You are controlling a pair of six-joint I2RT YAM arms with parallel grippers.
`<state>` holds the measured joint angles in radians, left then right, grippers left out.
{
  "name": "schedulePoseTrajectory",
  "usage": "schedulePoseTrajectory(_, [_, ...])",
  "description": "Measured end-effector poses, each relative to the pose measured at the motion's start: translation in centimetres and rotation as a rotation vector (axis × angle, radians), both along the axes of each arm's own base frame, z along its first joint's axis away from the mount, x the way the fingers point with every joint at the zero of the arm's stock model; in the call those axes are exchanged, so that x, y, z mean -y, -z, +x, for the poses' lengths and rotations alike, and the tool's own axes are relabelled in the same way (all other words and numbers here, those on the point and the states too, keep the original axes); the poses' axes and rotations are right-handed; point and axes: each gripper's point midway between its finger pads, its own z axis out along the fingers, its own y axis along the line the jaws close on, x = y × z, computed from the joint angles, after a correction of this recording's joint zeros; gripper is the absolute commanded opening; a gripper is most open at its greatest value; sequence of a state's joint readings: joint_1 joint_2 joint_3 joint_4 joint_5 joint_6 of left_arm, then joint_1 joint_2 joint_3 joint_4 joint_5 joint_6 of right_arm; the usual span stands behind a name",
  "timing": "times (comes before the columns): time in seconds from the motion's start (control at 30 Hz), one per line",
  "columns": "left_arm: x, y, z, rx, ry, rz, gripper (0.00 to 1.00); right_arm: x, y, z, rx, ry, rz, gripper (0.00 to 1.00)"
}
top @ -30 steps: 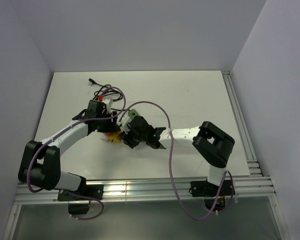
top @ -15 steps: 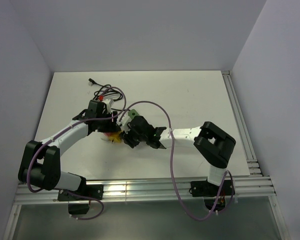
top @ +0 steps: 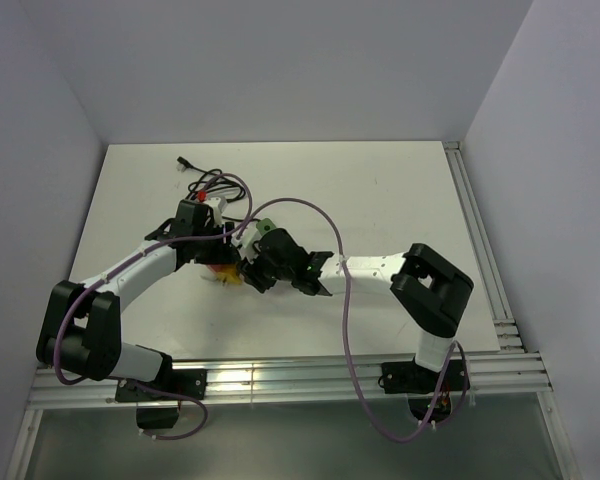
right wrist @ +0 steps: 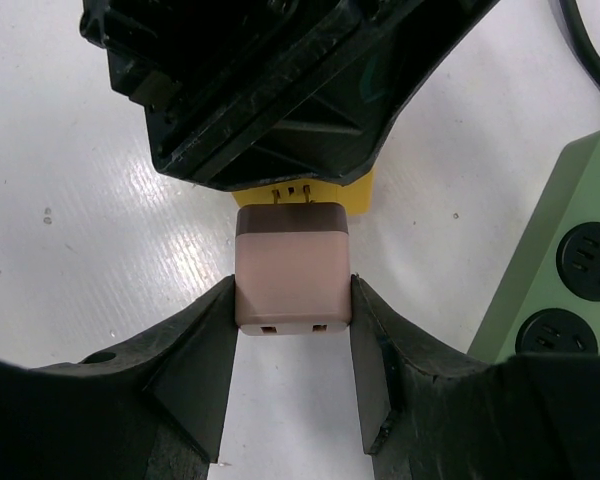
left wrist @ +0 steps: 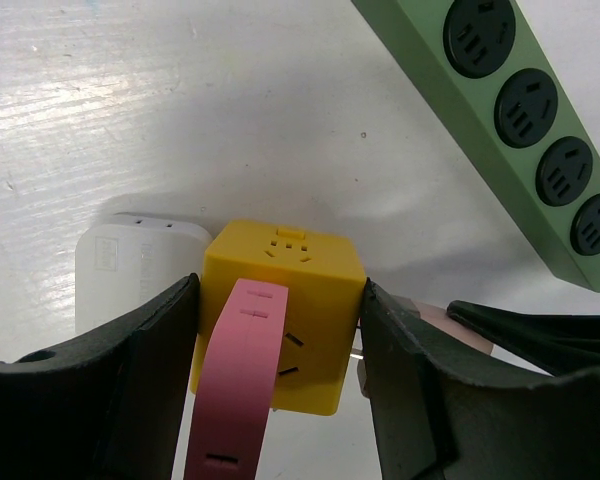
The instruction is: Insert the plug
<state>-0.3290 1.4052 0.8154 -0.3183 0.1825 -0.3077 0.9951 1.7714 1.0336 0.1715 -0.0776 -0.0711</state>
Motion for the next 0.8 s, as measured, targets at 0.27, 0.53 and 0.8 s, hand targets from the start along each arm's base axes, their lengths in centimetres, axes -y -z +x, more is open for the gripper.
schedulePoseTrajectory(0.27, [-0.5,0.2,0.6,0.024,0.001,0.033,0.0,-0.7,1.2,0.5,0.0,0.008,0.012,0.0])
schedulePoseTrajectory(0.53, [-0.6,0.2,1.2,0.045,0.009,0.035,0.0,-0.9,2.0,1.1,0.001,0.018,0.053,0.0])
schedulePoseTrajectory(0.8, [-0.4,0.2,1.3,0.056,0.028,0.032,0.0,-0.9,1.9,1.5,0.006,0.008,0.048,0.0])
